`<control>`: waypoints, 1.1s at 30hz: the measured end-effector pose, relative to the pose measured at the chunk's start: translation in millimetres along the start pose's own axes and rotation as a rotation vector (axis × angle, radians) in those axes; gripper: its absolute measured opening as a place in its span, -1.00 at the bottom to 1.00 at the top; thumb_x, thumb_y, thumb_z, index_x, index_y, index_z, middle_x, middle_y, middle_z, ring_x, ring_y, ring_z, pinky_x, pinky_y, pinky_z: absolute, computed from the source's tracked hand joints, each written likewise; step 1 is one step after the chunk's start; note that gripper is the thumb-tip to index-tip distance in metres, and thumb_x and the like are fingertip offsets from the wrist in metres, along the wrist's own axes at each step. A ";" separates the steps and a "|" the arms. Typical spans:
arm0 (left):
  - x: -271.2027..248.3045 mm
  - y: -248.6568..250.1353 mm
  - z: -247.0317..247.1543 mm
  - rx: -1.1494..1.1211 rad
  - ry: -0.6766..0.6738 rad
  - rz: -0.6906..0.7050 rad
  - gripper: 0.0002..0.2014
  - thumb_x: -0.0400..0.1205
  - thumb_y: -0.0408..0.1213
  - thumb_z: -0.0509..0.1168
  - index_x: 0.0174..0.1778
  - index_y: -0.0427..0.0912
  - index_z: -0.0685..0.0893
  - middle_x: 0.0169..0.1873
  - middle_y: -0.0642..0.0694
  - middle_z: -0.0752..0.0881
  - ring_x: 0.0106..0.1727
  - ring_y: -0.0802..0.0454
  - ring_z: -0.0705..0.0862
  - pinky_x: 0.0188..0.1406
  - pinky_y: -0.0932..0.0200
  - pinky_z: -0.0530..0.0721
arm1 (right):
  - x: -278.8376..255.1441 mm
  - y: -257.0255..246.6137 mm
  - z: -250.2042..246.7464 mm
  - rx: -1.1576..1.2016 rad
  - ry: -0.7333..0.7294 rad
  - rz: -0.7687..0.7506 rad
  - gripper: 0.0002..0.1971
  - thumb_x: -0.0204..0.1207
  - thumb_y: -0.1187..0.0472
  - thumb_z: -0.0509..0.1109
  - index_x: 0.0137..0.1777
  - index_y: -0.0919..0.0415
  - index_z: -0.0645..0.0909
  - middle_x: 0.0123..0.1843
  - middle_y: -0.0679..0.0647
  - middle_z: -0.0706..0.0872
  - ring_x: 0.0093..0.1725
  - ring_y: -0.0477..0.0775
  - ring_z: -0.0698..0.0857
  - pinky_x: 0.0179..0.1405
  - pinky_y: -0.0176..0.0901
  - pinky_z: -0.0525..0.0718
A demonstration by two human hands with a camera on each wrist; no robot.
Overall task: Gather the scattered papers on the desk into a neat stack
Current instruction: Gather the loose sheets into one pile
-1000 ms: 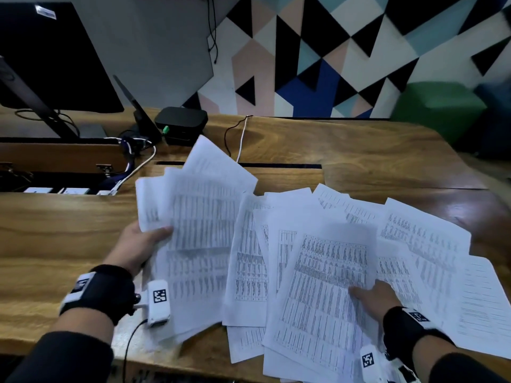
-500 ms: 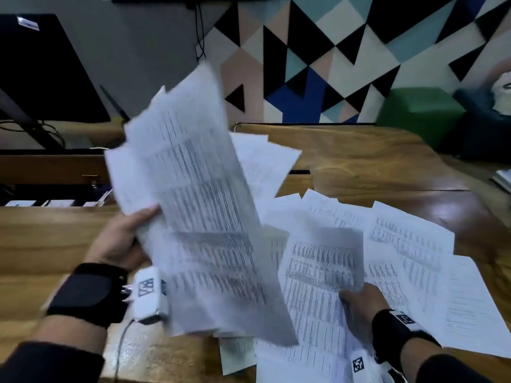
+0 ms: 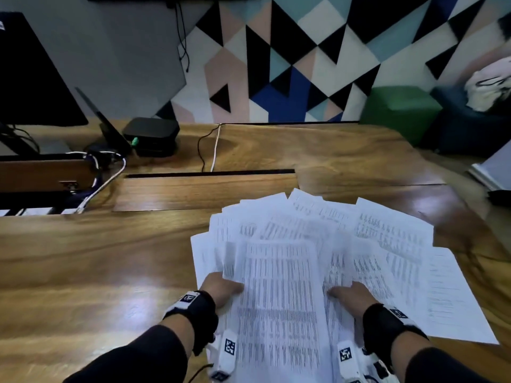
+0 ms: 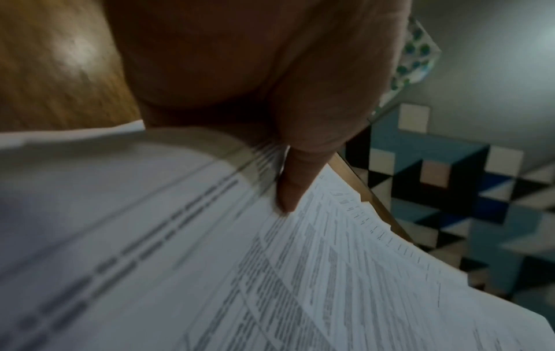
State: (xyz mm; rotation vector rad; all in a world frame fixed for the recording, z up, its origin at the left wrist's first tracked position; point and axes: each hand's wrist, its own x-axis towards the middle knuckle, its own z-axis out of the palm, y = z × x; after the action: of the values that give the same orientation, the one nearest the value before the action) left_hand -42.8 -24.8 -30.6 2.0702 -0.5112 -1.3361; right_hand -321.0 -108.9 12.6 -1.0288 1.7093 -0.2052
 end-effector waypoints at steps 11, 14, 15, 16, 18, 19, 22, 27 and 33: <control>-9.7 -6.8 28.8 0.380 -0.143 0.190 -0.41 0.41 0.18 0.36 0.28 -0.09 0.69 0.17 -0.04 0.80 0.12 -0.03 0.77 0.25 -0.08 0.71 | -24.9 5.8 6.1 0.269 -0.190 0.003 -0.30 0.49 0.14 0.52 0.54 0.41 0.35 0.54 0.34 0.46 0.43 0.45 0.48 0.45 0.32 0.30; -13.7 -6.0 30.2 0.362 -0.109 0.232 -0.28 0.42 0.36 0.35 0.34 -0.09 0.66 0.23 -0.05 0.77 0.20 -0.04 0.75 0.24 0.01 0.68 | -24.6 10.5 13.0 0.208 -0.129 -0.075 -0.57 0.52 0.41 0.44 0.40 0.41 0.53 0.18 0.29 0.71 -0.22 0.09 0.58 0.09 0.12 0.40; -13.0 -6.3 25.6 0.352 -0.034 0.219 -0.26 0.43 0.38 0.33 0.33 -0.13 0.65 0.21 -0.10 0.76 0.21 -0.09 0.74 0.16 0.06 0.66 | -23.3 11.5 12.9 0.216 -0.099 -0.090 -0.62 0.53 0.40 0.42 0.35 0.40 0.56 0.03 0.23 0.74 -0.28 0.01 0.55 0.05 0.08 0.41; -9.8 -7.6 18.9 0.344 0.080 0.196 -0.24 0.45 0.38 0.31 0.35 -0.18 0.63 0.22 -0.16 0.74 0.24 -0.13 0.72 0.11 0.08 0.64 | -19.7 14.2 11.5 0.248 -0.074 -0.107 -0.66 0.54 0.39 0.41 0.31 0.38 0.59 -0.03 0.21 0.74 -0.27 -0.02 0.56 0.05 0.06 0.44; -1.9 -11.8 0.8 0.358 0.337 0.126 -0.16 0.38 0.40 0.33 0.40 -0.18 0.57 0.30 -0.21 0.68 0.33 -0.19 0.64 0.25 -0.02 0.62 | -18.3 14.9 5.5 0.338 -0.027 -0.134 -0.72 0.56 0.38 0.39 0.26 0.30 0.61 -0.03 0.17 0.76 -0.23 -0.03 0.61 0.07 0.02 0.50; 0.5 -13.8 -8.4 0.376 0.421 0.068 -0.12 0.33 0.39 0.37 0.41 -0.19 0.54 0.34 -0.23 0.64 0.37 -0.23 0.58 0.34 -0.10 0.58 | -19.4 14.3 1.2 0.387 -0.014 -0.144 -0.76 0.57 0.38 0.38 0.22 0.25 0.61 -0.09 0.11 0.74 -0.22 -0.02 0.62 0.07 0.02 0.51; 7.8 -16.0 -22.5 0.431 0.510 -0.081 -0.05 0.29 0.27 0.50 0.44 -0.30 0.42 0.43 -0.32 0.49 0.49 -0.29 0.41 0.45 -0.17 0.44 | -8.5 22.4 -11.4 0.473 0.057 -0.144 -0.78 0.58 0.33 0.39 0.21 0.21 0.59 -0.13 0.05 0.69 -0.20 0.03 0.63 0.12 0.05 0.54; 11.0 1.2 -11.7 0.477 0.444 -0.153 0.07 0.21 0.21 0.57 0.49 -0.32 0.30 0.49 -0.31 0.42 0.53 -0.28 0.38 0.46 -0.15 0.45 | 9.5 38.0 -9.8 0.352 0.140 -0.125 -0.91 0.53 0.34 0.43 -0.18 0.17 0.65 0.05 0.27 0.75 -0.12 0.18 0.66 0.15 0.09 0.60; 15.8 8.3 13.7 0.518 0.482 -0.226 0.18 0.18 0.14 0.64 0.55 -0.34 0.15 0.47 -0.34 0.35 0.48 -0.27 0.40 0.41 -0.11 0.49 | 23.3 38.5 0.2 0.200 0.198 -0.138 -0.79 0.51 0.27 0.43 -0.01 0.47 0.67 -0.01 0.41 0.77 -0.04 0.36 0.75 0.06 0.16 0.70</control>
State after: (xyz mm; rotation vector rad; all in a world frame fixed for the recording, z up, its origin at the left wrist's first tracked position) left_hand -48.7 -44.5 -39.7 2.8376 -0.4463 -0.8134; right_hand -342.2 -102.0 -26.4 -1.0033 1.7535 -0.5714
